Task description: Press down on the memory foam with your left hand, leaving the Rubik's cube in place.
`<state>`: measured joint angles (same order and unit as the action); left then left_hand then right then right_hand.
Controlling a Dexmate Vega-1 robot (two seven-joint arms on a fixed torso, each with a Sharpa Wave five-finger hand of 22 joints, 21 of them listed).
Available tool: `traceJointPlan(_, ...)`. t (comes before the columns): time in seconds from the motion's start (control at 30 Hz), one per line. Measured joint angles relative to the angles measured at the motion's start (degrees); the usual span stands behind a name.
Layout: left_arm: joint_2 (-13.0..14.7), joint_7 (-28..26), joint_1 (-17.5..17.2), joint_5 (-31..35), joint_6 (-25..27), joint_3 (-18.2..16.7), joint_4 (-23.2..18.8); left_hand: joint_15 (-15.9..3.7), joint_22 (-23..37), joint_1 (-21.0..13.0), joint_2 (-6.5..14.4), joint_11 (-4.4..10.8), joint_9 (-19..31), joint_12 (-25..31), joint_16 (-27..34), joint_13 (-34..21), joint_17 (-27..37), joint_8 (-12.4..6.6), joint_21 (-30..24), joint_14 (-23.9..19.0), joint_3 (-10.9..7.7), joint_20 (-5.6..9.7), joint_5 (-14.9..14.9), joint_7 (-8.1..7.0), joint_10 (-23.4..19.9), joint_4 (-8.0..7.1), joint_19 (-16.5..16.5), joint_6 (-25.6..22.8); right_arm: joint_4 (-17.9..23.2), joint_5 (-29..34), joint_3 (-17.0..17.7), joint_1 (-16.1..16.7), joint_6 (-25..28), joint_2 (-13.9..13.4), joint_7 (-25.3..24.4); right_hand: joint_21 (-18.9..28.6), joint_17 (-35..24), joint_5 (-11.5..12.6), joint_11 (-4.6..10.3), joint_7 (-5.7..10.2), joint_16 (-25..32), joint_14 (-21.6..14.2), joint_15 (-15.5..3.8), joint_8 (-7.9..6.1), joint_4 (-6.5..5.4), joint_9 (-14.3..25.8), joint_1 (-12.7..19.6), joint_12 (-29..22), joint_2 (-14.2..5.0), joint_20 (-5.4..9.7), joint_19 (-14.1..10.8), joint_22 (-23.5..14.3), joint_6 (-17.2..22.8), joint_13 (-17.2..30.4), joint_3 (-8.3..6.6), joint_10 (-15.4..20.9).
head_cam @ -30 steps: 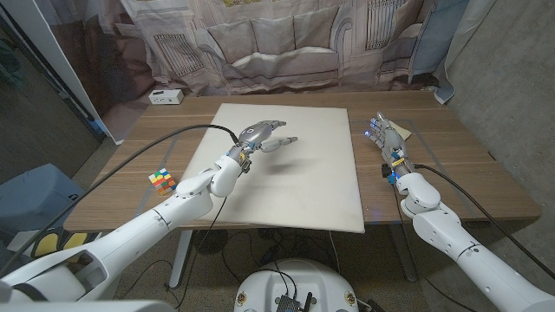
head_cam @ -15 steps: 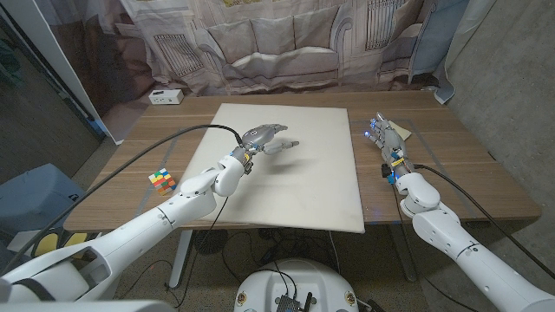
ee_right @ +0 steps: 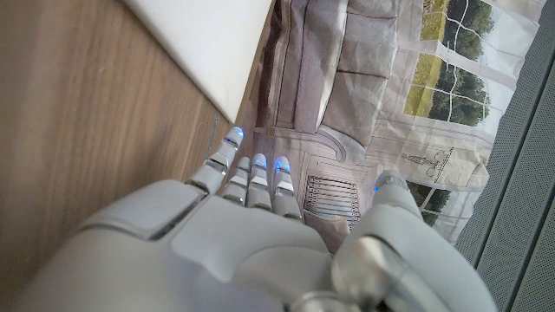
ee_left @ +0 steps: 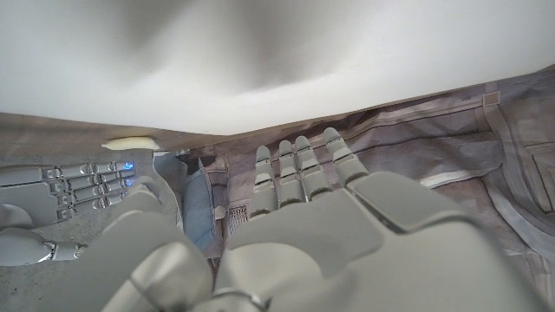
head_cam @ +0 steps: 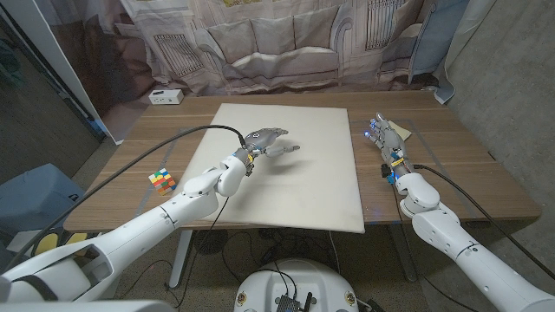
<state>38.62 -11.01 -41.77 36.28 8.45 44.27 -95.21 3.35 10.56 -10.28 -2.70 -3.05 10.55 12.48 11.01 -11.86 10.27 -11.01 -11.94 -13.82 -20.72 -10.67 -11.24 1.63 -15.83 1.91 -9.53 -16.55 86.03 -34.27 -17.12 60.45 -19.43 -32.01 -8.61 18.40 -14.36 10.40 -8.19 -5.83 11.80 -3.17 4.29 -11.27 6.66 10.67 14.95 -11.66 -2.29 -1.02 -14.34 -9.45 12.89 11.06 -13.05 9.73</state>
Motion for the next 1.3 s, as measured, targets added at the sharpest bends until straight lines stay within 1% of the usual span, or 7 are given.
traceJointPlan(0.33,-0.07,1.81,0.91,0.77,1.19,1.37,-0.52,0.95,-0.01,-0.29,0.29,-0.32,0.0,-0.62,-0.45,0.0,0.0,0.43,0.0,0.97,-0.24,-0.35,0.24,-0.2,1.93,0.24,0.36,1.64,0.5,-0.02,0.13,0.35,0.19,-0.28,-0.23,0.0,0.0,0.0,-0.32,0.0,0.0,0.0,0.0,0.0,0.14,0.0,0.0,0.0,0.0,-0.21,-0.21,0.0,0.0,0.0,0.14,0.32)
traceJointPlan(0.47,-0.29,2.48,1.29,0.91,1.39,1.89,-0.23,0.65,-0.01,-0.3,0.3,-0.63,0.0,-0.62,-0.45,0.0,0.0,0.64,0.0,1.31,-0.25,-0.35,0.24,-0.2,2.24,0.24,0.36,2.26,0.6,-0.02,0.17,0.37,0.27,-0.41,-0.23,0.0,-0.01,0.0,-0.31,0.0,0.0,0.0,0.0,0.0,0.14,0.0,0.0,0.0,0.0,-0.21,-0.21,0.0,0.0,0.0,0.14,0.32)
traceJointPlan(0.6,-0.45,3.16,1.62,1.04,1.59,2.33,0.09,0.57,-0.01,-0.3,0.29,-0.33,0.0,-0.62,-0.45,0.01,0.0,0.64,0.39,1.4,-0.25,0.03,0.24,-0.28,2.55,0.72,0.83,2.4,0.62,-0.03,0.18,0.38,0.32,-0.45,-0.23,-0.44,-0.01,0.0,-0.31,0.0,0.0,0.0,0.0,0.0,0.14,0.0,0.0,0.0,0.0,-0.41,-0.41,0.0,0.0,0.0,0.14,0.31)
traceJointPlan(0.7,-0.58,3.59,1.8,1.16,1.77,2.58,0.23,0.85,-0.01,-0.3,0.29,-0.63,-0.01,-0.62,-0.44,0.01,-0.01,0.64,0.39,1.69,-0.25,0.02,0.24,-0.2,2.85,0.72,0.83,2.88,0.62,-0.05,0.19,0.38,0.33,-0.46,-0.18,-0.44,-0.01,0.0,-0.31,0.0,0.0,0.0,0.0,0.0,0.13,0.0,0.0,0.0,0.0,-0.41,-0.41,0.0,0.0,0.0,0.14,0.31)
traceJointPlan(0.8,-0.72,4.01,2.01,1.23,2.01,2.88,0.47,1.15,-0.01,-0.3,0.29,-0.32,-0.01,-0.84,-0.44,0.01,-0.01,0.64,0.39,1.99,-0.25,-0.14,0.24,-0.11,3.16,0.72,1.0,3.4,0.62,-0.06,0.21,0.38,0.34,-0.47,-0.12,-0.44,-0.01,0.0,-0.31,0.0,0.0,0.0,0.0,0.0,0.14,0.0,0.0,0.0,0.0,-0.41,-0.41,0.0,0.0,0.0,0.14,0.31)
traceJointPlan(1.0,-0.92,4.86,2.34,1.41,2.58,3.37,0.74,1.24,-0.01,-0.28,0.31,-0.48,-0.01,-1.06,-0.66,-0.28,-0.01,0.87,0.73,3.11,-0.25,-0.12,0.24,-0.61,4.43,0.72,1.99,4.71,0.6,-0.14,0.31,0.48,0.34,-0.52,-0.09,-0.44,0.27,0.0,-0.31,0.0,0.0,0.0,0.0,0.0,0.13,0.0,0.0,0.0,0.0,-0.41,-0.41,0.0,0.0,0.0,0.14,0.31)
traceJointPlan(1.3,-1.22,6.78,3.05,1.79,3.68,4.29,1.0,1.57,-0.17,0.02,0.61,-1.65,-0.01,-1.06,-0.66,-0.27,-0.01,0.87,1.07,4.46,-0.01,2.38,0.24,0.11,5.92,0.96,3.8,6.04,0.6,-0.27,0.52,0.73,0.34,-0.59,-0.1,-0.9,0.26,0.0,-0.31,0.0,0.0,0.0,0.0,0.0,0.3,0.0,0.0,0.0,0.0,-0.41,-0.41,-0.3,0.0,0.0,-0.03,0.31)
